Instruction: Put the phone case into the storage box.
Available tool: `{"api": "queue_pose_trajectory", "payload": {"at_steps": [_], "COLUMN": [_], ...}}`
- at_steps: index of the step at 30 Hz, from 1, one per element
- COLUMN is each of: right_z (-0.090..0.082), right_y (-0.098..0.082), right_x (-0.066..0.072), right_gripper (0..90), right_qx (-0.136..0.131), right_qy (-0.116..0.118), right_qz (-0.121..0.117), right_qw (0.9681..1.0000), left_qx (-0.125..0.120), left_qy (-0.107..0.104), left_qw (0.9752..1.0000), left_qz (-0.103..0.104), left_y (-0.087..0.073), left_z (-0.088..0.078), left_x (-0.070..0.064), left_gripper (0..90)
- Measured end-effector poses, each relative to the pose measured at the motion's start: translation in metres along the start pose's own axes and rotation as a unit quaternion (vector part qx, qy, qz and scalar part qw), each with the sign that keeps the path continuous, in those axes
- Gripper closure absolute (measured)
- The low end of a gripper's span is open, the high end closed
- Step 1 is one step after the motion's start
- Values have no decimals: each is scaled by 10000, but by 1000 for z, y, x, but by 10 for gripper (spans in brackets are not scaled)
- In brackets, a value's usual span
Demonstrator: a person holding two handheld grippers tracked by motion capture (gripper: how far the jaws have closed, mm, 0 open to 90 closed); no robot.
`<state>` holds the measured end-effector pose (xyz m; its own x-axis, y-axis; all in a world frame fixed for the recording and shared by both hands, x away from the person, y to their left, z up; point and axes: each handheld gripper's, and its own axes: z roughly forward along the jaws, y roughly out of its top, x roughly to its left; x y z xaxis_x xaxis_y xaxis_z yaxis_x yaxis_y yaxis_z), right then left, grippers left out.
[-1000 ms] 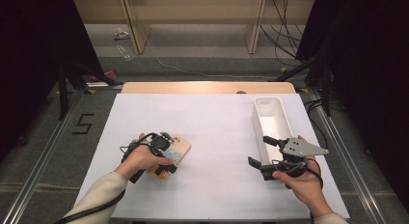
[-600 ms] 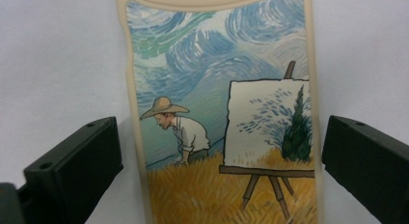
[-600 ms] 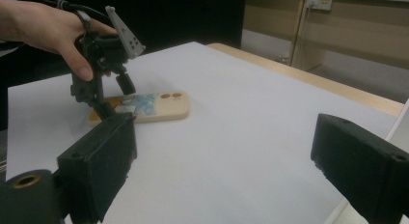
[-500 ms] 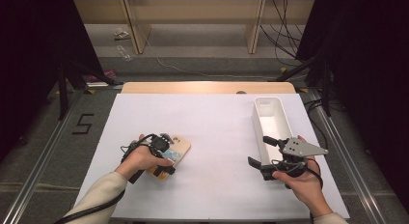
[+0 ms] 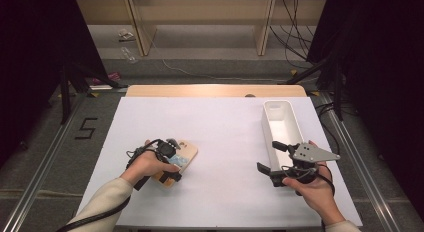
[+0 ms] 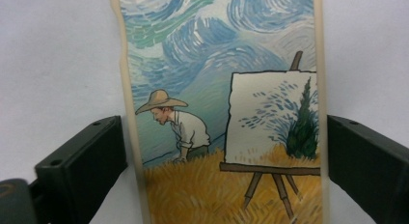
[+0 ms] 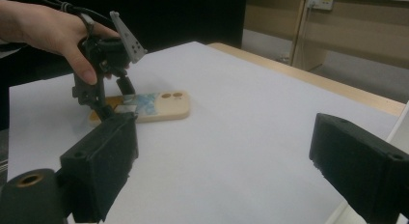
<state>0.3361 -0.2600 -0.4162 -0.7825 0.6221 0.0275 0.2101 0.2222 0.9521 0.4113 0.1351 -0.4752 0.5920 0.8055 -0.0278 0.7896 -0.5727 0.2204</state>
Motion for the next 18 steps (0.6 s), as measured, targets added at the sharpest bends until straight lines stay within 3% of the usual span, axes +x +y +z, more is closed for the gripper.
{"api": "queue_pose_trajectory", "payload": {"at_steps": [18], "right_z": [-1], "right_y": [1], "right_x": [0], "right_gripper": [114], "right_qx": [-26], "right_qy": [-2], "right_qz": [8], "right_qw": [10000], "left_qx": [24], "left_qy": [56], "left_qw": [10000], "left_qz": [-76], "left_y": [0], "left_z": [-2], "left_x": [-4], "left_gripper": [98]}}
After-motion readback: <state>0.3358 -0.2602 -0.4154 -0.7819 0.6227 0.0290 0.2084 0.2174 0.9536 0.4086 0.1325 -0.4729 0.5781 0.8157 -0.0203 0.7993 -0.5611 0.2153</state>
